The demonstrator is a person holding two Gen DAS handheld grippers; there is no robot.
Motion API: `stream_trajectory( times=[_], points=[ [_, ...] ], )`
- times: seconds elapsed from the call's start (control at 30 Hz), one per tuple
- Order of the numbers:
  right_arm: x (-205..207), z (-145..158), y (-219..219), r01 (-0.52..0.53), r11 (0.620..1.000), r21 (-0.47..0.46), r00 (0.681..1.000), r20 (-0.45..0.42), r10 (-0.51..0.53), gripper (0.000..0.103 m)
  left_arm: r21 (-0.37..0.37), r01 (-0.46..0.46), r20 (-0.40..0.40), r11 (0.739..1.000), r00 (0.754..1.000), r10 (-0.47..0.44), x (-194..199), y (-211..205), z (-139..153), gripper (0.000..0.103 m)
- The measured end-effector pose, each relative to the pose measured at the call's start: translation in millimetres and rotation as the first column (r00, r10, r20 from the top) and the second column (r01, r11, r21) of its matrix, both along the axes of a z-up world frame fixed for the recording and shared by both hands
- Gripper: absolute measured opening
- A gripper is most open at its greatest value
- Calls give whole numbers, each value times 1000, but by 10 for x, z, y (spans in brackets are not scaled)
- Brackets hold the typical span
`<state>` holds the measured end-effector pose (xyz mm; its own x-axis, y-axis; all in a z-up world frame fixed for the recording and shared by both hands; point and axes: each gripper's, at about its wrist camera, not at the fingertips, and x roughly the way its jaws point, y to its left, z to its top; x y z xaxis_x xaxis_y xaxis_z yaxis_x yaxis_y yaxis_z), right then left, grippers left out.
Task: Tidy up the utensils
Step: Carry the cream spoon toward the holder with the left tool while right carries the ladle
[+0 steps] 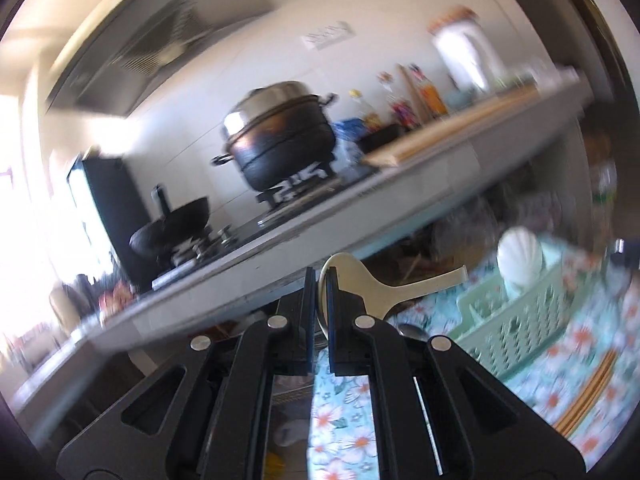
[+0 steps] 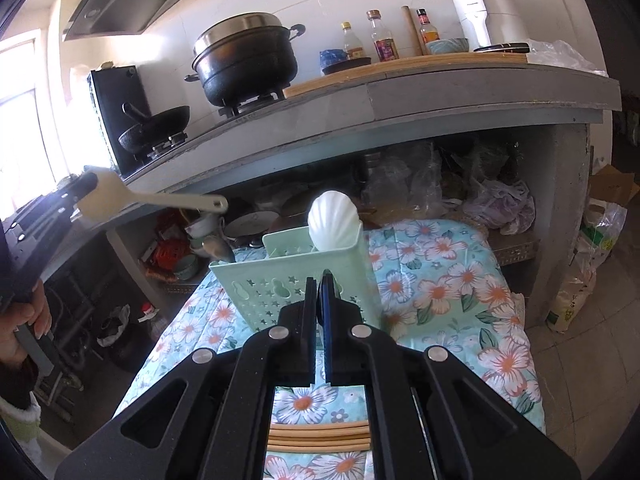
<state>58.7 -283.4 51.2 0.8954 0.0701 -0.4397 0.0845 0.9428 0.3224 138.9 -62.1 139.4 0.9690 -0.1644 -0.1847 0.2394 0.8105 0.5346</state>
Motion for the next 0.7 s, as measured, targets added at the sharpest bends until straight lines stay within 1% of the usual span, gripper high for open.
stream_trajectory(
  times=[0.1, 0.13, 0.2, 0.27, 0.4, 0.5, 0.57, 0.6, 0.63, 0.7],
  points=[
    [3, -10, -20, 0, 1000, 5, 1000, 0, 0, 3, 120, 24, -20, 992, 1000, -22, 75, -174, -100, 4],
    [4, -8, -20, 0, 1000, 5, 1000, 1, 0, 3, 169, 28, -31, 985, 999, -23, 121, -247, -148, 4],
    [3, -3, -16, -1, 1000, 6, 1000, 6, 1, 3, 234, 28, -60, 972, 998, -14, 219, -346, -231, 4],
    [8, 0, -15, -3, 1000, 6, 1000, 9, 3, 3, 268, 27, -76, 963, 997, -7, 286, -400, -292, 4],
    [9, -19, -23, -6, 1000, 10, 1000, 7, 6, 3, 356, 32, -104, 934, 995, 6, 413, -552, -382, 4],
    [17, -35, -40, -5, 1000, 18, 1000, 6, 5, 3, 399, 43, -132, 916, 991, 11, 514, -657, -424, 4],
    [21, -45, -44, -4, 1000, 21, 1000, 5, 4, 3, 409, 52, -156, 911, 988, 14, 557, -705, -439, 4],
    [19, -50, -45, -3, 1000, 21, 1000, 4, 3, 3, 406, 61, -183, 912, 983, 16, 596, -734, -441, 4],
    [19, -55, -49, -1, 1000, 23, 1000, 3, 1, 3, 397, 64, -199, 915, 980, 18, 630, -752, -432, 8],
    [18, -70, -63, 1, 1000, 27, 1000, 0, -1, 3, 359, 79, -250, 930, 968, 14, 677, -761, -424, 8]
  ],
)
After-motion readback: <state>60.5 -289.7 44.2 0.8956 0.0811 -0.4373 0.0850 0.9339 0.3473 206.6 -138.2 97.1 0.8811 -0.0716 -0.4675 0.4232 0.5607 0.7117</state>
